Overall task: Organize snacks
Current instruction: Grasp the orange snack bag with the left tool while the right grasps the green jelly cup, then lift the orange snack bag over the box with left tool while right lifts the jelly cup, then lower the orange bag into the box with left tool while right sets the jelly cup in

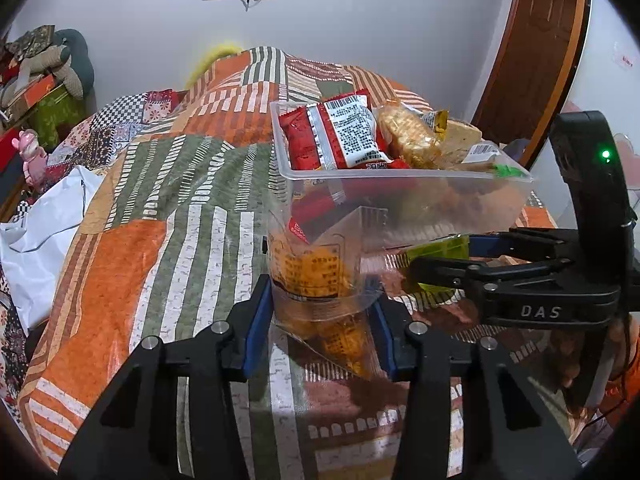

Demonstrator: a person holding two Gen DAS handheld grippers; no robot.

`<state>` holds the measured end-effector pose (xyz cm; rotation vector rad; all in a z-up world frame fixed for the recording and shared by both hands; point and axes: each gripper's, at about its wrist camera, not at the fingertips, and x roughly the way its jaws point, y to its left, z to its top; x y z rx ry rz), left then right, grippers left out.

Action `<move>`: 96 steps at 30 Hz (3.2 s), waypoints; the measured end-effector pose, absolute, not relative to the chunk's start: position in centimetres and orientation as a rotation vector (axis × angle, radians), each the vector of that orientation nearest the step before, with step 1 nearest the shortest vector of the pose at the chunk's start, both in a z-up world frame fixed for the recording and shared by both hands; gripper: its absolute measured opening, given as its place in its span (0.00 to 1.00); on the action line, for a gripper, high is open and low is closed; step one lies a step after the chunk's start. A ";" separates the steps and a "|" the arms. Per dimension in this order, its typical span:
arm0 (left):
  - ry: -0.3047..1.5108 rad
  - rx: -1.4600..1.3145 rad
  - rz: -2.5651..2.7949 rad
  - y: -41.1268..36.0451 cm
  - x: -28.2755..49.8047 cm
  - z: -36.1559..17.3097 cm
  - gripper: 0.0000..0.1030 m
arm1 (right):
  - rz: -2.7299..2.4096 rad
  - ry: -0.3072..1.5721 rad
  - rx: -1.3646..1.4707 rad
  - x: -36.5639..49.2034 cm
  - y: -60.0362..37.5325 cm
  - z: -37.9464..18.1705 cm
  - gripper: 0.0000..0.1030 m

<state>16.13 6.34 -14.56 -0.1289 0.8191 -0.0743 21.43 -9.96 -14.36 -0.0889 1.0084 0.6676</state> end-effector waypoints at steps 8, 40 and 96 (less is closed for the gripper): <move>0.809 -0.151 -0.078 6.7 15.5 -13.6 0.40 | 0.670 0.987 -0.090 21.0 -10.0 -13.9 0.50; 0.635 -0.118 -0.079 4.6 11.7 -5.7 0.35 | 0.632 0.710 -0.046 18.0 -14.2 -5.7 0.50; 0.706 -0.092 -0.034 3.6 21.3 -9.2 0.53 | 0.581 0.733 -0.067 23.7 -14.1 -6.7 0.59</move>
